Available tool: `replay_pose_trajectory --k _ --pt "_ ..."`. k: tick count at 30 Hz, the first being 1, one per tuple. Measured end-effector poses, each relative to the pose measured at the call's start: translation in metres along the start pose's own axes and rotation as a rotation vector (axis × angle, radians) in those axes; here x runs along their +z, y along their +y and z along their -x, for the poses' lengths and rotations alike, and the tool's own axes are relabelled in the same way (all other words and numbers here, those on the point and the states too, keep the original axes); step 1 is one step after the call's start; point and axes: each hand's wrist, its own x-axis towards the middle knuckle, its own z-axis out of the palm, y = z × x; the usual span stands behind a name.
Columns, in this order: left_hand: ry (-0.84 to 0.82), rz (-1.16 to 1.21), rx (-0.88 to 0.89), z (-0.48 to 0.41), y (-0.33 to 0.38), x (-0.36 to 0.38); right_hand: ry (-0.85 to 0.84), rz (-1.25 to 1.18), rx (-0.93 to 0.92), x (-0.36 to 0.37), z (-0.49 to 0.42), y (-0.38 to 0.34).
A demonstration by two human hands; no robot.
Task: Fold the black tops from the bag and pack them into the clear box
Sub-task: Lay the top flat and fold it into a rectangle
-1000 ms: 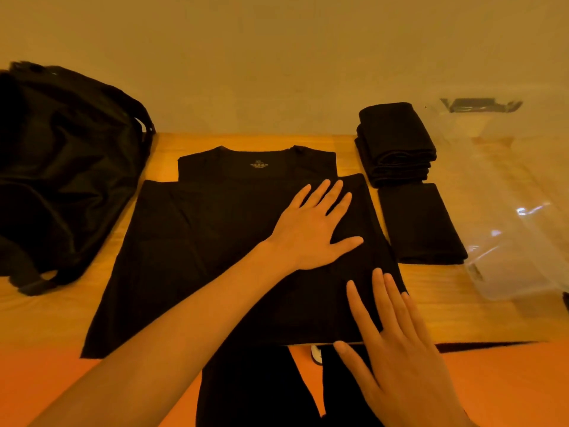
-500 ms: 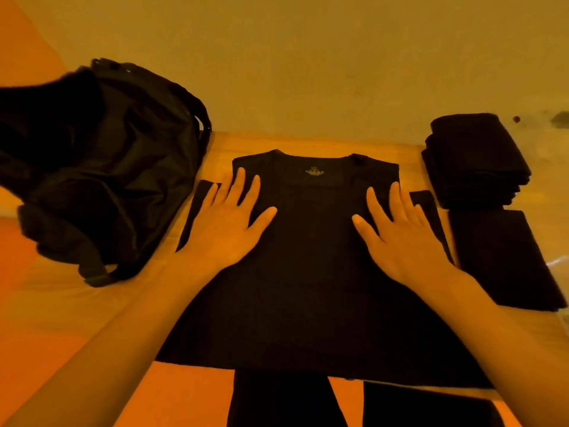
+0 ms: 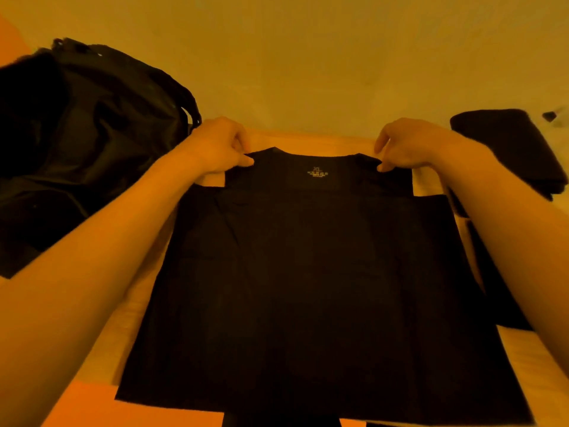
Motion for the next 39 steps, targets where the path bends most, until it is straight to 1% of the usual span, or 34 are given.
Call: replay_pose_trajectory --k 3,7,13,19,21,24,26,28,29,31,33,35,39 --pt "-0.100 0.047 -0.022 -0.004 0.004 -0.005 -0.054 -0.070 -0.009 0.001 -0.003 0.004" --pt "-0.051 0.116 -0.035 -0.006 0.006 -0.010 -0.073 -0.183 -0.016 0.001 -0.003 0.009" --pt "-0.147 0.170 -0.067 -0.005 0.014 -0.012 -0.121 -0.406 0.049 -0.006 -0.004 0.013" --pt "-0.038 0.229 -0.061 -0.005 0.009 -0.009 -0.037 -0.382 0.036 -0.014 0.000 0.011" --pt "-0.011 0.251 -0.056 -0.001 0.008 -0.010 -0.015 -0.427 0.029 -0.014 0.003 0.014" --pt "0.086 0.320 -0.030 0.009 0.007 -0.014 0.000 -0.493 0.004 -0.013 0.010 0.020" --pt "0.157 0.368 -0.001 0.017 0.006 -0.016 0.063 -0.489 -0.033 -0.013 0.014 0.022" --pt "0.194 0.397 0.022 0.023 0.005 -0.016 0.119 -0.452 -0.054 -0.010 0.015 0.023" --pt "0.202 0.397 0.025 0.024 0.004 -0.017 0.118 -0.381 -0.058 -0.008 0.015 0.022" --pt "0.198 0.378 0.015 0.026 0.003 -0.014 0.064 -0.206 -0.066 0.000 0.017 0.017" --pt "0.180 0.374 0.001 0.024 0.000 -0.009 0.025 -0.095 -0.096 0.010 0.016 0.010" --pt "0.175 0.376 -0.012 0.021 -0.003 -0.002 0.078 -0.023 -0.140 0.017 0.018 0.006" --pt "0.183 0.395 -0.039 0.014 -0.011 0.010 0.225 0.008 -0.200 0.025 0.025 0.007"
